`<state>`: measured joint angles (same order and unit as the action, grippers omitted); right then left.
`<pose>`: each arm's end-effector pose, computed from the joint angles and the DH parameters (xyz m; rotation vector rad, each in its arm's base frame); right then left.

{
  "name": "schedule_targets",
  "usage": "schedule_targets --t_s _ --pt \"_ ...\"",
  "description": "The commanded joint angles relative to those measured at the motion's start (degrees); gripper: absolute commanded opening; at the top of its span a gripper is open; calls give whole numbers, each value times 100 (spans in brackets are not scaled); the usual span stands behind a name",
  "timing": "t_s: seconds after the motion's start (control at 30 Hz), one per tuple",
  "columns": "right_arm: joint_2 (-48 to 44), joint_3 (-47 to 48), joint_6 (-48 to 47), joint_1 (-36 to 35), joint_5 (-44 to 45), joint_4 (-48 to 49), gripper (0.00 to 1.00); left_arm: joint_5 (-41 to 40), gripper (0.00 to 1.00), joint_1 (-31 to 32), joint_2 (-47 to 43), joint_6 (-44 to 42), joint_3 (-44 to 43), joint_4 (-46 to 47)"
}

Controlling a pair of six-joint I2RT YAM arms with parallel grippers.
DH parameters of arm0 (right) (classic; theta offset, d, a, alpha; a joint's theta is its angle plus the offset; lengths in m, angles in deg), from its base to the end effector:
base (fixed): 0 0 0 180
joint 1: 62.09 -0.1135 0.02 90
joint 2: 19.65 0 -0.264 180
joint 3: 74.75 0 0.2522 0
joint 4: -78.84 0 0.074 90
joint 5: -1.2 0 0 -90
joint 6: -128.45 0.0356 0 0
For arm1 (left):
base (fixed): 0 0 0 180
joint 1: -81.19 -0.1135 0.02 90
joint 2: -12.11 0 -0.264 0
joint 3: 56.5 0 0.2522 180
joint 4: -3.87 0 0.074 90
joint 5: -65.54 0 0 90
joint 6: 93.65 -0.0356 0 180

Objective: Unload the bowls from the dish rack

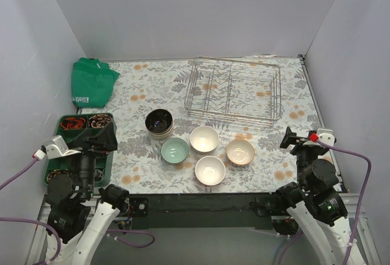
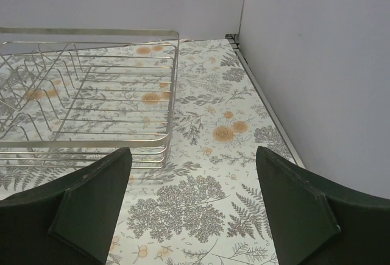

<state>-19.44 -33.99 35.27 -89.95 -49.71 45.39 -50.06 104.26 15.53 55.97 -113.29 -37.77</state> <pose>0.0534 0.0028 0.2910 0.1640 1.4672 -0.1436 0.0160 0.0099 0.3532 -0.8059 1.2004 -0.8930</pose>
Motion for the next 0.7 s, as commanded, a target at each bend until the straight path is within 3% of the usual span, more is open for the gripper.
schedule_targets --t_s 0.0,0.43,0.67 --pt "-1146 -81 54 0 108 149 91 -6 98 5 -140 120 285 98" --pt "-1163 -196 54 0 142 202 91 -374 98 -4 -316 208 840 511" --pt "-1155 -204 54 0 125 202 91 -129 98 -4 -324 156 910 626"
